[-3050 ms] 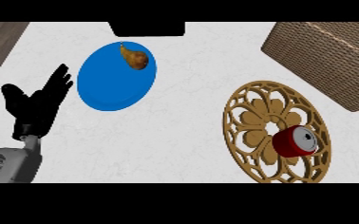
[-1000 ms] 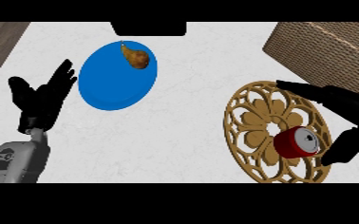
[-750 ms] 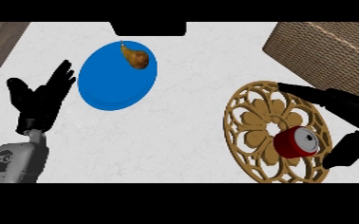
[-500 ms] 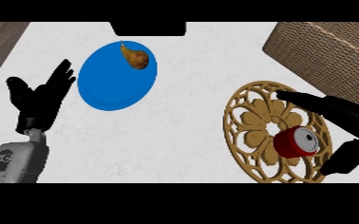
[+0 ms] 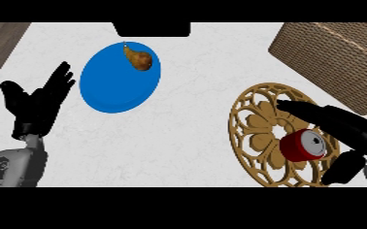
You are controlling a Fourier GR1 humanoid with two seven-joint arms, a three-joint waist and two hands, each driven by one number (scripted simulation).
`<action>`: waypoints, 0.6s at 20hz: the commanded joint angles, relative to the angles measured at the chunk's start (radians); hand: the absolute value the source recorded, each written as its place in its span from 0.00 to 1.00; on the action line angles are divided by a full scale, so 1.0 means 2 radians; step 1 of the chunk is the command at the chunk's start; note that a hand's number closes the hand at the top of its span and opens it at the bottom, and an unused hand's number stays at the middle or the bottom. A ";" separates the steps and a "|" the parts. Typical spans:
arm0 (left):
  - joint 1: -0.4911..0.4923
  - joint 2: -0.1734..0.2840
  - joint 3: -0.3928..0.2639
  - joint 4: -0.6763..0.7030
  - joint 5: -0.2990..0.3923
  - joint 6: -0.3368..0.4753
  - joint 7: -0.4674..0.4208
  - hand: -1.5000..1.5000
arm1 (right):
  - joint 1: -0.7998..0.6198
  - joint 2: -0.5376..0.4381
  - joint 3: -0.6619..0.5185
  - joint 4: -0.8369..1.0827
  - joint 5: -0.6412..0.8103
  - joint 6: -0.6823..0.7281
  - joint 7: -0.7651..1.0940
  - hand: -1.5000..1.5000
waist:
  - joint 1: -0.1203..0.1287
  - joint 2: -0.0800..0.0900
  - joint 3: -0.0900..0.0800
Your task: Pick the can from the placemat and place it in the basket
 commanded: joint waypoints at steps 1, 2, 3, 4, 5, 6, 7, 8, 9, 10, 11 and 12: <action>0.032 -0.006 0.006 -0.020 -0.003 -0.011 -0.012 0.50 | 0.020 -0.002 0.010 0.013 0.040 -0.033 -0.052 0.00 | 0.001 0.000 0.000; -0.009 -0.005 0.005 0.026 -0.007 -0.008 -0.010 0.50 | 0.010 -0.004 0.033 0.001 0.050 -0.023 -0.045 1.00 | -0.001 0.001 0.000; 0.015 0.001 0.007 -0.013 0.004 -0.015 -0.002 0.50 | 0.013 -0.035 0.046 -0.004 0.065 -0.027 -0.072 1.00 | 0.002 0.000 0.000; 0.000 -0.004 0.002 -0.033 -0.001 -0.001 0.034 0.50 | 0.030 -0.023 0.041 -0.020 0.065 -0.029 -0.062 1.00 | 0.000 0.000 0.000; 0.004 -0.011 0.003 0.019 -0.016 -0.005 -0.020 0.50 | 0.011 -0.034 0.037 0.046 0.079 -0.062 -0.113 1.00 | 0.001 0.001 0.000; -0.019 0.007 0.025 0.016 0.008 -0.020 0.007 0.50 | -0.024 -0.012 0.045 0.030 0.077 -0.030 -0.061 1.00 | 0.001 0.001 0.000; -0.019 0.013 0.024 0.002 0.004 -0.023 0.023 0.50 | -0.036 -0.007 0.040 0.047 0.075 -0.021 -0.060 1.00 | 0.002 0.001 0.000; 0.005 -0.019 -0.006 -0.027 -0.022 0.005 0.023 0.50 | 0.022 0.002 0.049 -0.010 0.081 -0.040 -0.055 1.00 | -0.001 0.000 0.000; 0.015 -0.010 0.015 -0.016 -0.006 -0.011 0.005 0.50 | 0.008 0.009 0.063 0.035 0.104 -0.071 -0.076 1.00 | 0.001 0.000 0.000; 0.022 0.002 0.023 -0.022 0.000 -0.022 0.010 0.50 | 0.032 0.012 0.058 -0.040 0.086 -0.029 -0.033 1.00 | -0.001 0.000 0.000; 0.009 -0.015 0.002 -0.048 -0.019 0.003 0.034 0.50 | -0.017 -0.002 0.048 0.024 0.093 -0.026 -0.063 1.00 | 0.002 0.000 0.000; -0.012 -0.024 0.002 0.023 -0.024 -0.006 -0.008 0.50 | 0.006 0.016 0.064 0.021 0.104 -0.059 -0.072 1.00 | -0.001 0.001 0.000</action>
